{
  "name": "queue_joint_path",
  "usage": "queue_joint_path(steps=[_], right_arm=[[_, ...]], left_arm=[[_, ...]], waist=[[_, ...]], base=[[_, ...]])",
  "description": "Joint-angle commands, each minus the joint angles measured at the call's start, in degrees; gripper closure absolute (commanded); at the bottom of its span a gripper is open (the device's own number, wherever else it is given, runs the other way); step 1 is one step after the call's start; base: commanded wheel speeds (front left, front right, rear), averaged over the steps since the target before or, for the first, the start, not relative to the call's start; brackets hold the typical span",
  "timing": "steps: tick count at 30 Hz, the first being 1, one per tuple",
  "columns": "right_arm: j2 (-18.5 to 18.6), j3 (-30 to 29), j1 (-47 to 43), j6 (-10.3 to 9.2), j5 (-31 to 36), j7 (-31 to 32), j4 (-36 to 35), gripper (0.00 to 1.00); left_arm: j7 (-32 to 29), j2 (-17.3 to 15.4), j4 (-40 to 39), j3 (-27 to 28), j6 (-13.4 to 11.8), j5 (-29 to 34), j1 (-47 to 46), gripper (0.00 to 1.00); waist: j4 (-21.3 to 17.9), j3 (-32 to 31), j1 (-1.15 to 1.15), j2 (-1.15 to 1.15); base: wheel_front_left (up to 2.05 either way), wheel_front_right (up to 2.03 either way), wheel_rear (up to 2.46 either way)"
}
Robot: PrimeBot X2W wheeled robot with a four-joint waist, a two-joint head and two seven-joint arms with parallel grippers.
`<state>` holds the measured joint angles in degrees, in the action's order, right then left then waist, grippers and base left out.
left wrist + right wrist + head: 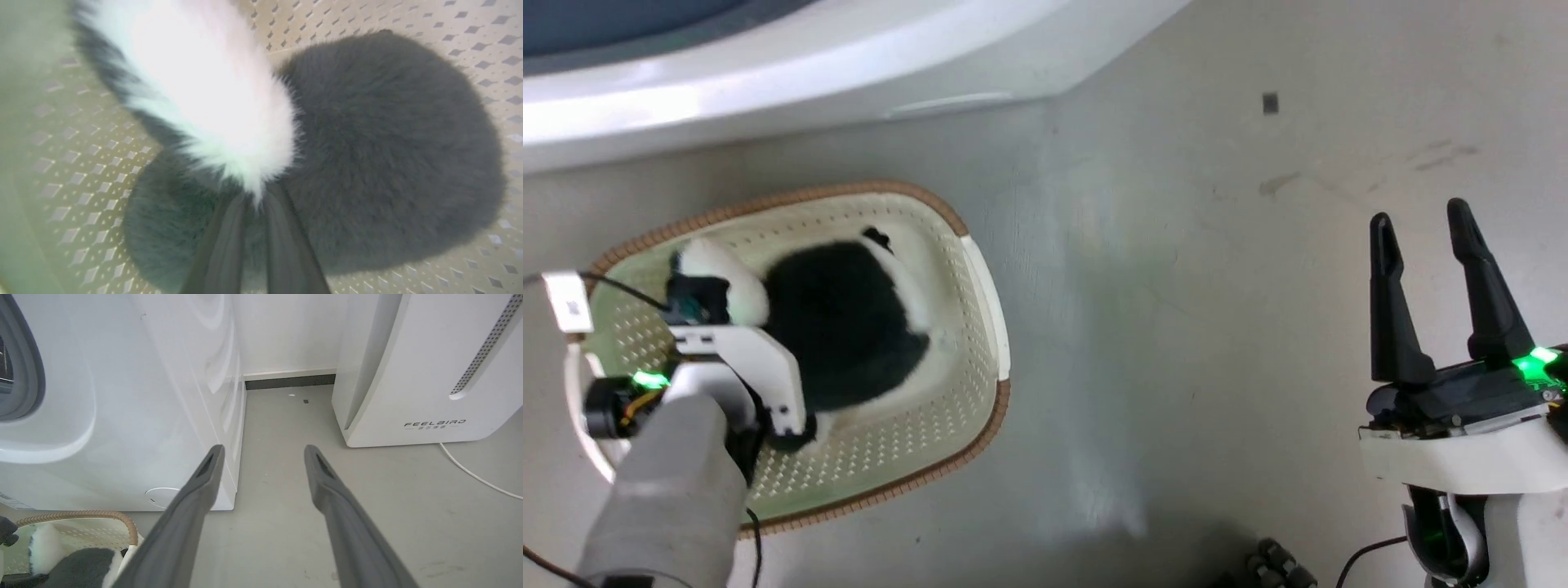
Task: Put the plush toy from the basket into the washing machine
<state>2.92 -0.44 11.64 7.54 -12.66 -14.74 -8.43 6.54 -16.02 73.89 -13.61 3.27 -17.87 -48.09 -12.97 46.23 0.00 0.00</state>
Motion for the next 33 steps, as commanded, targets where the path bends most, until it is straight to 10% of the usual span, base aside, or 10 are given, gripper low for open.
queue_joint_path(steps=[1, 16, 33], right_arm=[[0.0, 0.0, 0.7, -0.05, 0.1, -0.3, 0.4, 0.0], [0.0, 0.0, -2.8, -0.05, 1.9, -0.3, 3.7, 0.0], [0.0, -0.5, -7.4, -0.05, 3.7, -0.3, 4.9, 0.0]], left_arm=[[1.2, 0.7, 0.1, -0.1, 0.6, -0.6, 1.1, 1.0], [8.3, 4.2, -3.1, -1.9, 3.0, -1.1, 10.0, 1.0], [8.4, 6.7, -30.7, 3.4, 1.0, 1.7, 28.0, 1.0]], waist=[[0.2, -3.0, 0.0, 0.0], [3.5, -18.9, 0.0, 0.0], [7.7, -30.0, 0.0, 0.0]], base=[[0.0, 0.0, 0.0], [0.0, 0.0, 0.0], [0.0, 0.0, 0.0]])
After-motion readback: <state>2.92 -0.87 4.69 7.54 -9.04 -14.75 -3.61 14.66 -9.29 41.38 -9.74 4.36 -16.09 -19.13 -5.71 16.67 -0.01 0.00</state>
